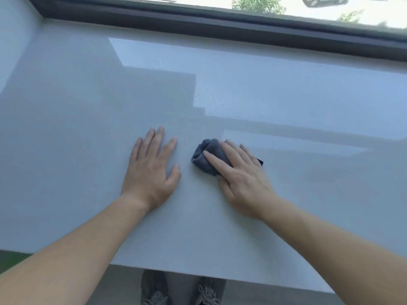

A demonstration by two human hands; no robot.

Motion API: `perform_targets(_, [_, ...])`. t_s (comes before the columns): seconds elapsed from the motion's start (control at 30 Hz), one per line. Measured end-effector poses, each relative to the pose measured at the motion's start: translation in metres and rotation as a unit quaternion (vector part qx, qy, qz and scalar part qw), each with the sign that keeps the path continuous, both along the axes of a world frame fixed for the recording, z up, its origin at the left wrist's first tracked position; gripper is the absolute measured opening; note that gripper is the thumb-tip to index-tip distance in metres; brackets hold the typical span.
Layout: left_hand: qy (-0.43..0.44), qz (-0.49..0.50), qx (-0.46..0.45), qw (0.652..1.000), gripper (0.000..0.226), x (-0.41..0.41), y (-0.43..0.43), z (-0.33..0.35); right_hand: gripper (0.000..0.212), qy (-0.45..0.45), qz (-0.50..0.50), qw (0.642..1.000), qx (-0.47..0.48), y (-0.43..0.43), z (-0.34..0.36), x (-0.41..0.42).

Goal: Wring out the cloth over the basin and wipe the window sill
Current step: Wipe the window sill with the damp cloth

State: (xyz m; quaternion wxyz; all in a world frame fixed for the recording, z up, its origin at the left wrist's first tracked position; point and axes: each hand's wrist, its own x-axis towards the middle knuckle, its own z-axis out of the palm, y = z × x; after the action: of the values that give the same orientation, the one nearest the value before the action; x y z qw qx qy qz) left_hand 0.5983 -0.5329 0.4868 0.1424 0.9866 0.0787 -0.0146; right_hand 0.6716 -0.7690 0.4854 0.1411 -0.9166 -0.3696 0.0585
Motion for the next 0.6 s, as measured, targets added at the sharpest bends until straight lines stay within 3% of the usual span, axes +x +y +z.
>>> perform_targets(0.17, [0.006,-0.003,0.008,1.000,0.069,0.001,-0.001,0.001,0.055,0.038,-0.243,0.969,0.026,0.032,0.005,0.079])
perform_targets(0.23, [-0.005,0.001,0.013,1.000,0.067,0.004,-0.002,0.003,0.057,0.028,-0.200,0.979,0.031,0.045,0.003,0.064])
perform_targets(0.33, [-0.032,-0.001,0.022,0.999,0.061,0.022,0.002,0.005,0.059,0.019,-0.049,0.998,0.021,0.042,0.001,0.033])
perform_targets(0.4, [-0.043,-0.011,0.013,0.999,0.059,0.045,0.009,0.007,0.058,0.020,-0.004,1.000,0.008,0.034,0.000,0.055])
perform_targets(0.5, [-0.046,-0.018,-0.016,0.999,0.063,0.093,0.023,0.014,0.057,-0.011,-0.123,0.992,0.010,0.039,-0.003,0.129])
perform_targets(0.6, [-0.017,-0.011,-0.040,0.999,0.067,0.142,0.037,0.016,0.055,-0.006,-0.270,0.962,0.031,0.059,-0.002,0.181])
